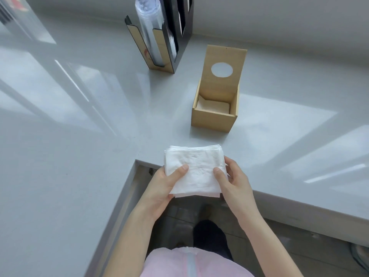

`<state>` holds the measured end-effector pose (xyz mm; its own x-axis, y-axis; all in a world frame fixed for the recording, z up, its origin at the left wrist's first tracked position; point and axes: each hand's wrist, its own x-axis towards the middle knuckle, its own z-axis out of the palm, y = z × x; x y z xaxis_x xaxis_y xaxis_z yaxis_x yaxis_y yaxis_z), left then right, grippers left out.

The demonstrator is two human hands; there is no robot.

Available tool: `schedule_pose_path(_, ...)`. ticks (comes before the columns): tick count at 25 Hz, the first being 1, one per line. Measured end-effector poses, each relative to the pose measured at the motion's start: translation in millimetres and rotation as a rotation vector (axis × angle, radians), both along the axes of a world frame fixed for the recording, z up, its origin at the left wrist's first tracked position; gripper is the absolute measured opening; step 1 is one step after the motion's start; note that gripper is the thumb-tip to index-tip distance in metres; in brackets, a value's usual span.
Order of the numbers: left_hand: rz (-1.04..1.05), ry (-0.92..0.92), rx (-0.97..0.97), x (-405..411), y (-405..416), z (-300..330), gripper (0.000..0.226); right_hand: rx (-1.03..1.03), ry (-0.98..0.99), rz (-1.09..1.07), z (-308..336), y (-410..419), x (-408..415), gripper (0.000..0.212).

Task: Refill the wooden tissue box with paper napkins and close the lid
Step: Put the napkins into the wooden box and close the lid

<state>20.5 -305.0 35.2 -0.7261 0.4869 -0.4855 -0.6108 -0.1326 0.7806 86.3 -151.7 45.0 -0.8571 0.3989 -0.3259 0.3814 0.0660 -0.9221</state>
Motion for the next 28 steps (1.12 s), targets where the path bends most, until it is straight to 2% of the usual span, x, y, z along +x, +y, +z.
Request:
schedule_pose_path(10, -0.003, 0.150, -0.137, -68, 85, 29, 0.026, 0.116, 0.031, 0.061, 21, 92, -67, 0.019)
schedule_pose_path(16, 0.024, 0.205, -0.252, -95, 108, 34, 0.027, 0.136, 0.020, 0.088, 27, 117, -99, 0.020)
schedule_pose_path(25, -0.104, 0.304, -0.391, -157, 111, 47, 0.026, 0.094, 0.000, -0.053, 32, 124, -141, 0.023)
schedule_pose_path(28, -0.082, 0.392, -0.477, -176, 113, 46, 0.011, 0.116, 0.000, -0.085, 31, 124, -156, 0.028)
